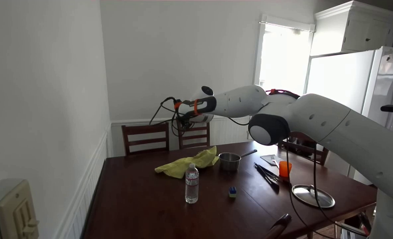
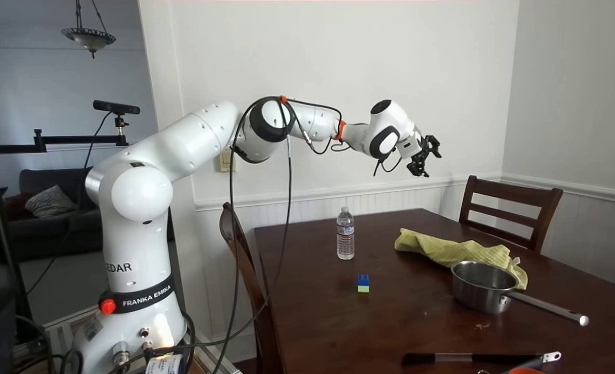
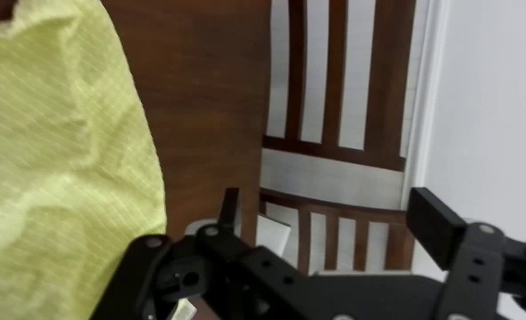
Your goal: Straighten the yellow towel
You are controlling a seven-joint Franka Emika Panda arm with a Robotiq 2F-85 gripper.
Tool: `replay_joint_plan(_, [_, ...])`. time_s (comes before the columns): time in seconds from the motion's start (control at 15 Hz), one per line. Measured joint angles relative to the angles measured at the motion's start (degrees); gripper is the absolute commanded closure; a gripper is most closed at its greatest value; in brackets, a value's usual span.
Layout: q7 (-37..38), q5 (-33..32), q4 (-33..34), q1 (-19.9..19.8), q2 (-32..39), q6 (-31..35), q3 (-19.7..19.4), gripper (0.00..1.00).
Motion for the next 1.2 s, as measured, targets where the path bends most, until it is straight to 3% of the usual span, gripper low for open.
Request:
replay_joint_plan(0.33, [7.0, -2.5, 0.7, -3.7, 0.5, -4.1, 12.0, 0.00])
replay_joint_plan(0.53, [7.5, -2.5, 2.1, -7.0, 0.5, -4.1, 18.5, 0.00])
replay_joint_plan(0.67, [7.5, -2.5, 2.5, -7.6, 0.4, -4.1, 19.3, 0.00])
replay_joint_plan(0.93, [12.6, -2.7, 2.1, -10.1, 1.2, -11.9, 21.6, 0.00])
replay_joint_plan(1.2, [18.5, -2.8, 2.0, -11.9, 2.6, -22.0, 19.0, 0.00])
